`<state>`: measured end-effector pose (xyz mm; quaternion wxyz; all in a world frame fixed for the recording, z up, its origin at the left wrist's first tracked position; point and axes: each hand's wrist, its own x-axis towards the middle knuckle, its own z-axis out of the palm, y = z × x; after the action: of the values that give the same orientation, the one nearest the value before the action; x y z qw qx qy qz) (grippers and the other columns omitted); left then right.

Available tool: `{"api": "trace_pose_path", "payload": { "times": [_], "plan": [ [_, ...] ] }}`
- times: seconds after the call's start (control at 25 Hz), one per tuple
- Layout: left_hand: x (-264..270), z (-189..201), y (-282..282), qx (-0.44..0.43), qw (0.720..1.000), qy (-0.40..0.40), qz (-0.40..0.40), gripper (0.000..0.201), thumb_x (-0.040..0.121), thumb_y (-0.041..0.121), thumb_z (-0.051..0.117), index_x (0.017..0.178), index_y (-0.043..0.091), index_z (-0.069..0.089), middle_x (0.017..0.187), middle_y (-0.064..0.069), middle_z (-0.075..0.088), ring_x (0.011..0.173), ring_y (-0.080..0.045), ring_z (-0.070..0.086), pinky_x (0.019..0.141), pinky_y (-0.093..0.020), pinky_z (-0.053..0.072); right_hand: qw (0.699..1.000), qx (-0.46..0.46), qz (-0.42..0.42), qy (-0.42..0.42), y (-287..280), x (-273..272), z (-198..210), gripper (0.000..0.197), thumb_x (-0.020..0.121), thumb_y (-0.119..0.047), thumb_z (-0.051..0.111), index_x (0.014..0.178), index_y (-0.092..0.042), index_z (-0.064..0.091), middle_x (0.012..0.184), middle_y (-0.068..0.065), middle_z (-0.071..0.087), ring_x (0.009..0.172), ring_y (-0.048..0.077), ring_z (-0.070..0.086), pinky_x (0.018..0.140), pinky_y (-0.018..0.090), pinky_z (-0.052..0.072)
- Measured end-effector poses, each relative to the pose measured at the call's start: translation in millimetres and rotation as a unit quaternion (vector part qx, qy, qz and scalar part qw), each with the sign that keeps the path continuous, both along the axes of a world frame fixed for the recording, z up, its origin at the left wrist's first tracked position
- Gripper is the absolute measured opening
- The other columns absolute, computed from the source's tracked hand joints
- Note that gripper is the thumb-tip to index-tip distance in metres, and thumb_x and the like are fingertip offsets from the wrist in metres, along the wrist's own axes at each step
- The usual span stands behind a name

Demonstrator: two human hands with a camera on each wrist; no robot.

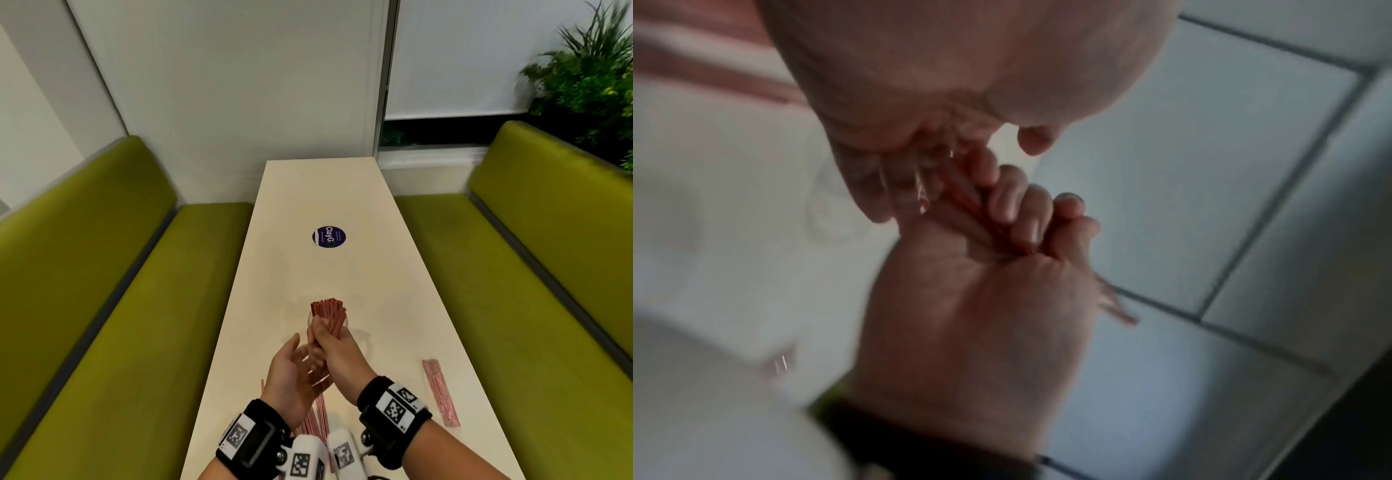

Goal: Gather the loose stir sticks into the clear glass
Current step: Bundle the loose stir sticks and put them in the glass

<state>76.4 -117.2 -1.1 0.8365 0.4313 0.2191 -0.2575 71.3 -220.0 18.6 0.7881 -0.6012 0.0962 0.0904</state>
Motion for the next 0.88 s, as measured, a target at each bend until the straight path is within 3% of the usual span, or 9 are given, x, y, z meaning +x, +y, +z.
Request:
{"api": "trace_pose_path", "payload": {
  "times": [0.08, 0.2, 0.24, 0.36, 0.44, 0.52, 0.6, 0.72, 0.88],
  "plan": [
    [2, 8, 5, 0.119, 0.989, -0.083, 0.001, 0.047, 0.103, 0.041, 0.039, 0.112, 0.004, 0.067, 0.105, -0.015, 0.073, 0.098, -0.030, 0.067, 0.087, -0.042, 0.049, 0.982, -0.182, 0.046, -0.028, -13, 1, 0, 0.042, 0.103, -0.034, 0.048, 0.065, -0.018, 0.055, 0.054, -0.007, 0.051, 0.047, 0.006, 0.046, 0.053, 0.022, 0.037],
    [4, 32, -2, 0.233, 0.947, -0.221, -0.007, 0.033, 0.104, 0.028, 0.042, 0.107, 0.007, 0.067, 0.108, -0.009, 0.073, 0.100, -0.021, 0.067, 0.081, -0.035, 0.053, 0.907, -0.397, 0.139, -0.027, -18, -3, -6, 0.030, 0.093, -0.021, 0.049, 0.067, -0.011, 0.058, 0.067, 0.012, 0.058, 0.060, 0.019, 0.051, 0.058, 0.038, 0.043],
    [3, 39, -8, 0.264, 0.931, -0.250, -0.032, 0.028, 0.103, 0.022, 0.044, 0.102, 0.008, 0.068, 0.106, -0.008, 0.072, 0.098, -0.018, 0.066, 0.077, -0.030, 0.052, 0.892, -0.425, 0.152, -0.038, -16, -6, -6, 0.025, 0.091, -0.017, 0.050, 0.068, -0.013, 0.058, 0.073, 0.014, 0.060, 0.066, 0.022, 0.055, 0.062, 0.037, 0.045],
    [0, 48, -20, 0.318, 0.893, -0.302, -0.106, 0.025, 0.099, 0.008, 0.048, 0.092, 0.013, 0.071, 0.096, -0.004, 0.073, 0.094, -0.014, 0.066, 0.075, -0.022, 0.048, 0.840, -0.509, 0.161, -0.096, -9, -6, -3, 0.021, 0.095, -0.012, 0.048, 0.105, -0.005, 0.066, 0.105, 0.015, 0.069, 0.099, 0.029, 0.064, 0.077, 0.030, 0.046],
    [4, 52, -15, 0.362, 0.861, -0.335, -0.122, 0.019, 0.096, 0.011, 0.055, 0.090, 0.018, 0.071, 0.089, 0.003, 0.073, 0.087, -0.009, 0.067, 0.071, -0.016, 0.050, 0.825, -0.538, 0.142, -0.097, -15, 1, 0, 0.026, 0.093, -0.017, 0.048, 0.100, -0.004, 0.068, 0.096, 0.015, 0.072, 0.089, 0.031, 0.067, 0.072, 0.035, 0.049],
    [7, 53, -7, 0.437, 0.801, -0.377, -0.158, 0.012, 0.092, 0.016, 0.062, 0.088, 0.023, 0.071, 0.083, 0.008, 0.072, 0.080, -0.005, 0.067, 0.069, -0.014, 0.051, 0.810, -0.561, 0.149, -0.082, -23, 6, 1, 0.026, 0.091, -0.021, 0.046, 0.094, -0.007, 0.068, 0.083, 0.012, 0.070, 0.076, 0.028, 0.065, 0.062, 0.033, 0.050],
    [11, 53, -5, 0.495, 0.741, -0.403, -0.210, 0.010, 0.091, 0.018, 0.064, 0.089, 0.024, 0.072, 0.083, 0.010, 0.072, 0.081, -0.001, 0.066, 0.073, -0.017, 0.053, 0.821, -0.550, 0.138, -0.072, -28, 8, -2, 0.021, 0.087, -0.020, 0.048, 0.081, -0.012, 0.066, 0.065, 0.001, 0.059, 0.057, 0.014, 0.054, 0.049, 0.021, 0.039],
    [23, 50, -5, 0.528, 0.699, -0.404, -0.264, 0.010, 0.092, 0.017, 0.064, 0.089, 0.021, 0.073, 0.082, 0.009, 0.071, 0.078, -0.001, 0.066, 0.073, -0.017, 0.053, 0.883, -0.451, 0.108, -0.072, -35, 9, -10, 0.027, 0.081, -0.013, 0.054, 0.056, -0.025, 0.052, 0.055, -0.008, 0.050, 0.045, 0.005, 0.045, 0.044, 0.015, 0.031],
    [42, 57, -6, 0.563, 0.660, -0.397, -0.300, 0.011, 0.093, 0.015, 0.065, 0.087, 0.016, 0.074, 0.068, 0.008, 0.065, 0.061, -0.001, 0.057, 0.057, -0.009, 0.043, 0.892, -0.432, 0.118, -0.063, -49, 15, -27, 0.014, 0.080, -0.014, 0.063, 0.076, -0.027, 0.067, 0.074, -0.006, 0.064, 0.059, 0.000, 0.056, 0.055, 0.012, 0.042]
  ]
}}
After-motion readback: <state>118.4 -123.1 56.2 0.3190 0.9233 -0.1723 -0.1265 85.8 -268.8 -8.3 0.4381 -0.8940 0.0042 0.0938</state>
